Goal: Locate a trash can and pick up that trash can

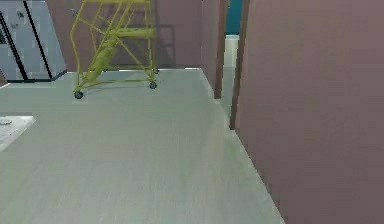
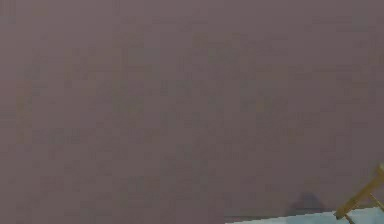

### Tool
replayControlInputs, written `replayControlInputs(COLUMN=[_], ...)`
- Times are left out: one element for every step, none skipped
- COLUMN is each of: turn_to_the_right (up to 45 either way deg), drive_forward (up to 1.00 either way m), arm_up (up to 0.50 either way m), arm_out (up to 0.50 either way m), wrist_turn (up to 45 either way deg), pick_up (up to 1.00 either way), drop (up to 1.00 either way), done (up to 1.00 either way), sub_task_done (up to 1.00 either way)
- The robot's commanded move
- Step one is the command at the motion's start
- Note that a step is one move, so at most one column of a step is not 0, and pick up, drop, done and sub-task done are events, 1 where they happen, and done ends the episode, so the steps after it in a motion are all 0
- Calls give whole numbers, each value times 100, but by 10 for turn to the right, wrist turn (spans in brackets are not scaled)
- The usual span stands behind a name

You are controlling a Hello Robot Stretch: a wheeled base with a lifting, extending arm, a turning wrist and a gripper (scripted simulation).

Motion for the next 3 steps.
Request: replayControlInputs(turn_to_the_right=[0,0,30], drive_forward=[100,100,0], arm_up=[0,0,0], arm_out=[0,0,0], wrist_turn=[0,0,0], pick_up=[0,0,0], drop=[0,0,0], done=[0,0,0], sub_task_done=[0,0,0])
